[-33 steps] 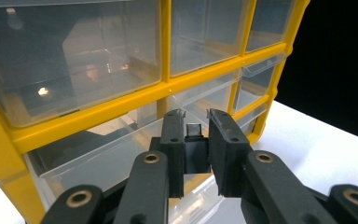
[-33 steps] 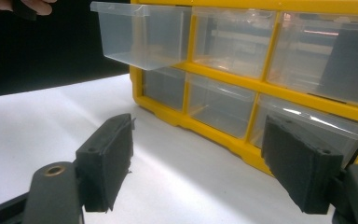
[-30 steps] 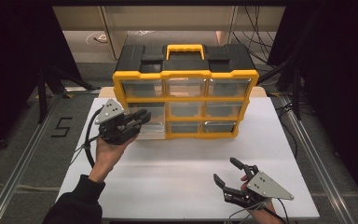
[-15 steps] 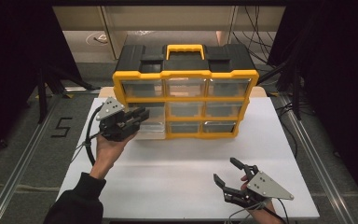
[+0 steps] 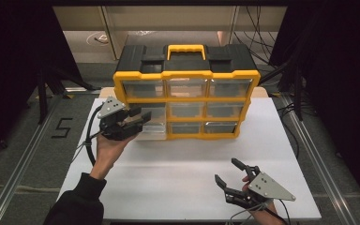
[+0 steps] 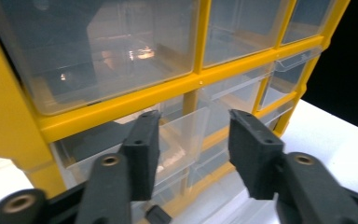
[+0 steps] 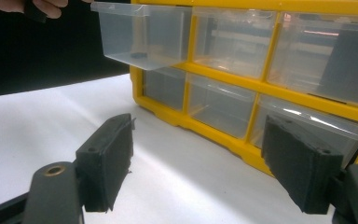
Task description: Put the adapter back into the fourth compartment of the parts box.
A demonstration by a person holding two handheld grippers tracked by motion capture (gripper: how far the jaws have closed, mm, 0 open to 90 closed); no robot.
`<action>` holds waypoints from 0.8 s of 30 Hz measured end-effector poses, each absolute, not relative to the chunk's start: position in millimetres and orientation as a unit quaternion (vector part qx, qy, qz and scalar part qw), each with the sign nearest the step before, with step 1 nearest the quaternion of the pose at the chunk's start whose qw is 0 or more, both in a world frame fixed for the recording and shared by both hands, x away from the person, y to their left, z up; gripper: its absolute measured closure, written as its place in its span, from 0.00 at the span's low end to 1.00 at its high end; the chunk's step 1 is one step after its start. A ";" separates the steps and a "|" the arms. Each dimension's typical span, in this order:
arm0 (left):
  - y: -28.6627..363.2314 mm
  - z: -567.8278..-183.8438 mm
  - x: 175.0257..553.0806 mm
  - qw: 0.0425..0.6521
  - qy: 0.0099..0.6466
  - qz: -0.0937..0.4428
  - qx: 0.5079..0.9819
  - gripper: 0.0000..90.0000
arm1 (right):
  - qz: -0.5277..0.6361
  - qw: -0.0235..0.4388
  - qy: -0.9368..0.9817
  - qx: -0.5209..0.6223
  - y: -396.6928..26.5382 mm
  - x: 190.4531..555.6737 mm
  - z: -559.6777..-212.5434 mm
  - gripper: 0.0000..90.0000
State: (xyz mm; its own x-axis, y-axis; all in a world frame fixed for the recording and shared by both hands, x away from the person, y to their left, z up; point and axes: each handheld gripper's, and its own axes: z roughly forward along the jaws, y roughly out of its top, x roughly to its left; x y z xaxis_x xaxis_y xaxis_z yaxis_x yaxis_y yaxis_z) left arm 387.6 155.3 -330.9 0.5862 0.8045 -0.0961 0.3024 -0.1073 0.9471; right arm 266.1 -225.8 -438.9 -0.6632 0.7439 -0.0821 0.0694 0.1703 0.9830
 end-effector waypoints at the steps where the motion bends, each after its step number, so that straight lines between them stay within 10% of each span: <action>1: 155.0 -330.3 387.1 0.543 0.390 0.229 0.708 0.54 | 0.576 0.293 0.707 0.288 -225.8 266.0 -438.9 0.29; 24: 146.6 -328.8 372.1 0.580 0.348 0.185 0.713 0.25 | 0.578 0.293 0.705 0.288 -226.2 266.1 -438.7 0.29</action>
State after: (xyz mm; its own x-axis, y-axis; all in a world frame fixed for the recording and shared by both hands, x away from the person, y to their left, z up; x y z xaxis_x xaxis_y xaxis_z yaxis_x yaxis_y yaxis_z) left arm 372.1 146.6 -328.8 0.6893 0.7107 -0.1403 0.2818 -0.0848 0.9557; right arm 266.1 -226.2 -438.7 -0.6626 0.7446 -0.0807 0.0661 0.1655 0.9840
